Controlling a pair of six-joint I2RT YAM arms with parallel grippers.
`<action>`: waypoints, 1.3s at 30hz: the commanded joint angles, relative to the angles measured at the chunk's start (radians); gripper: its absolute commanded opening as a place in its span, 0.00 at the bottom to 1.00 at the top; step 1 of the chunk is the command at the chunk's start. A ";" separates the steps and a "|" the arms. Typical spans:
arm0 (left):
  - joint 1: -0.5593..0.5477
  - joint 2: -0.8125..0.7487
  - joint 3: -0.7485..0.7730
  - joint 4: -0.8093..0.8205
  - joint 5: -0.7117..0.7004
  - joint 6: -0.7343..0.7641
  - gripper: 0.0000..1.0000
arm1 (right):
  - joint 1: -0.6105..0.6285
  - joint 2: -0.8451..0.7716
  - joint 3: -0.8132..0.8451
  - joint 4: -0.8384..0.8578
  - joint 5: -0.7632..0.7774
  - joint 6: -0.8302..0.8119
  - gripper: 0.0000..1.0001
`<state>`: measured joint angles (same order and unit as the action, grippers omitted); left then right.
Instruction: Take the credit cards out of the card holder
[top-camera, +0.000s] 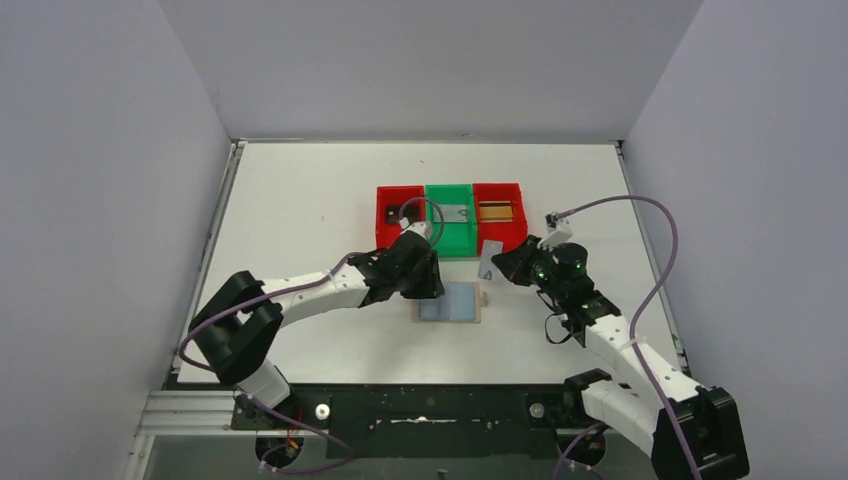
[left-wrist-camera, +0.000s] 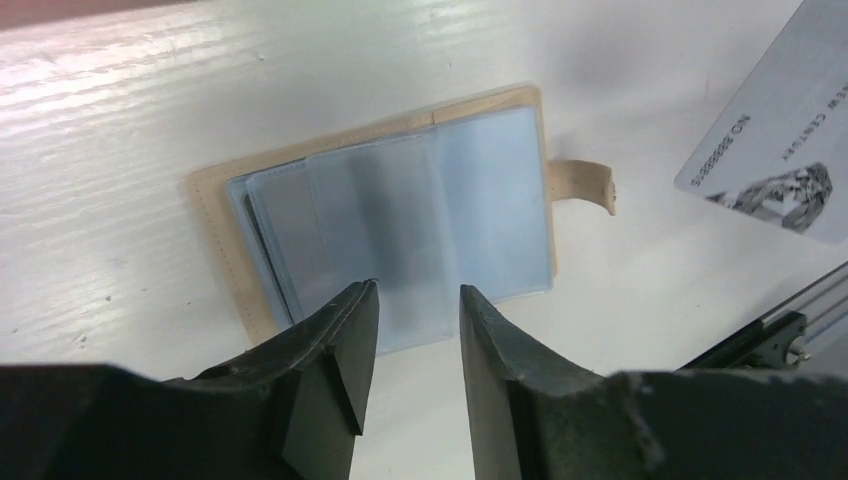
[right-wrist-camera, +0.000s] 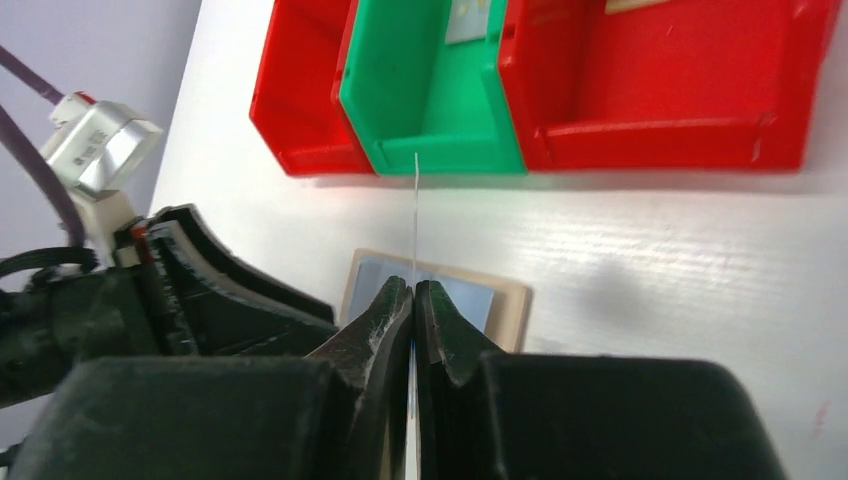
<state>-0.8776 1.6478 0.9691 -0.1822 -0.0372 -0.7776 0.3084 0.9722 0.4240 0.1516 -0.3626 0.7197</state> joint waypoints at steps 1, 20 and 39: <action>0.035 -0.125 -0.045 0.072 -0.016 -0.020 0.37 | 0.012 -0.064 0.055 0.045 0.124 -0.187 0.00; 0.371 -0.590 -0.367 0.032 -0.087 -0.075 0.76 | 0.250 0.278 0.392 -0.001 0.292 -1.014 0.00; 0.426 -0.746 -0.447 -0.051 -0.093 -0.058 0.78 | 0.230 0.749 0.848 -0.342 0.203 -1.500 0.00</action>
<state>-0.4614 0.9291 0.5201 -0.2367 -0.1200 -0.8524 0.5491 1.6886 1.2053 -0.1650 -0.1715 -0.6468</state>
